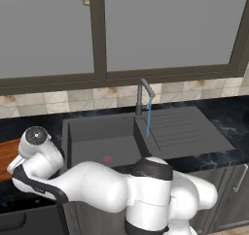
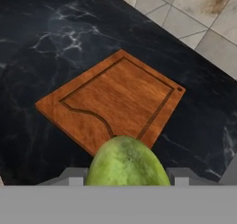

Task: Pick the mango from the sink and place it on the cutting board to airdry. Then turn off the sink faucet.

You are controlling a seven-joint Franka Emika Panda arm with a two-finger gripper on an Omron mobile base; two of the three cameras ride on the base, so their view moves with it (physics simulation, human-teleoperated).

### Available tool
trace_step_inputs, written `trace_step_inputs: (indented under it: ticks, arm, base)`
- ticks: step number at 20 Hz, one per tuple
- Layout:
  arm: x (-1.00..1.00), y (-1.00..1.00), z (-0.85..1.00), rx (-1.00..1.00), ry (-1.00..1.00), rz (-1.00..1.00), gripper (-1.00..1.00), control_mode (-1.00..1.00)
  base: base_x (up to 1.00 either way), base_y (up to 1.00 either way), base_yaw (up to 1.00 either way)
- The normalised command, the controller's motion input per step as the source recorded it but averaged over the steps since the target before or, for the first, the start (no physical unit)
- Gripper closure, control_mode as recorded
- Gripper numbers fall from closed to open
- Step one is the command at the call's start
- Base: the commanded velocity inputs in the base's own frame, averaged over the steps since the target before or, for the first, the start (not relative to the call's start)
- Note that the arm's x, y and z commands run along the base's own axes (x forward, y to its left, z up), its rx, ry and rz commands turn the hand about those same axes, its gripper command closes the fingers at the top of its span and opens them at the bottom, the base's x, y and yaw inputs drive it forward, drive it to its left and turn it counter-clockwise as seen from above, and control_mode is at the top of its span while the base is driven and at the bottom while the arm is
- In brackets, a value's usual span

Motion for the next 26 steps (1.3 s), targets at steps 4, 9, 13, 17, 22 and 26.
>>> trace_step_inputs:
  ticks: [4,9,13,17,22,26]
  arm:
    - [0.09,0.10,-0.15,0.00,0.01,-0.01,1.00,-1.00]
    - [0.10,0.05,-0.13,0.00,0.00,0.00,1.00,-1.00]
    - [0.09,0.03,-0.12,0.00,0.00,0.00,1.00,-1.00]
    - [0.06,0.07,-0.14,0.00,0.00,0.00,1.00,-1.00]
    - [0.08,0.09,-0.13,0.00,0.00,0.00,1.00,-1.00]
    - [0.06,0.13,-0.13,0.00,0.00,0.00,1.00,-1.00]
  base:
    - [0.00,0.00,0.00]
    - [0.00,0.00,0.00]
    - [0.00,0.00,0.00]
    - [0.00,0.00,0.00]
    - [0.00,0.00,0.00]
    - [0.00,0.00,0.00]
